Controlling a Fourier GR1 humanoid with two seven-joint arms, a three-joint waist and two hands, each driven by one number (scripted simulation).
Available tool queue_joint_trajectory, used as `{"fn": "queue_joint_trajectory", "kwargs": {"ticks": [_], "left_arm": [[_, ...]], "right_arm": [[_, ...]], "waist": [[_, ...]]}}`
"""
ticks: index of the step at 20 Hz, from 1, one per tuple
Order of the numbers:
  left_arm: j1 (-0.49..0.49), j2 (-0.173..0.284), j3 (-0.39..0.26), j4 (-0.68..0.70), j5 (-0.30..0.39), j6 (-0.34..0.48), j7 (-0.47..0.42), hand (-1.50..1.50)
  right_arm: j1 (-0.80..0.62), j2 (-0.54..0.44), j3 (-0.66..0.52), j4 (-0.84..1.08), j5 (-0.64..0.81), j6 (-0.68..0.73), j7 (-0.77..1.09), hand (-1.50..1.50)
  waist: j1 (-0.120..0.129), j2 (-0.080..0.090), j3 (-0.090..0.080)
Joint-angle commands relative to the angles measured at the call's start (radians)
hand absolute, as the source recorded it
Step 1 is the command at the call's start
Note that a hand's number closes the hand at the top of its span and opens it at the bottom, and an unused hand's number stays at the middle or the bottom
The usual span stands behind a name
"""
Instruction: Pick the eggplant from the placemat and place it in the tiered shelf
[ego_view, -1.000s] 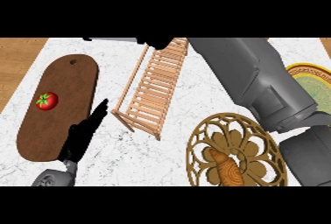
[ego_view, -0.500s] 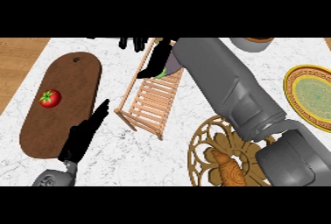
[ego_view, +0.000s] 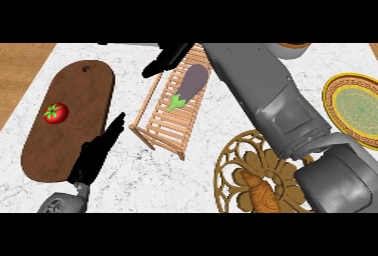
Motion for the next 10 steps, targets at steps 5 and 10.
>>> {"fn": "queue_joint_trajectory", "kwargs": {"ticks": [5, 10], "left_arm": [[-0.016, -0.009, 0.006, -0.016, 0.000, 0.009, 0.016, 0.00], [0.000, -0.007, 0.003, -0.013, -0.004, 0.003, -0.005, 0.00]], "right_arm": [[-0.006, -0.188, -0.136, -0.011, -0.125, -0.173, 0.050, -1.50], [0.050, -0.348, -0.127, 0.011, -0.110, -0.193, 0.100, -1.50]], "waist": [[-0.004, 0.008, 0.001], [0.010, 0.019, 0.001]]}}
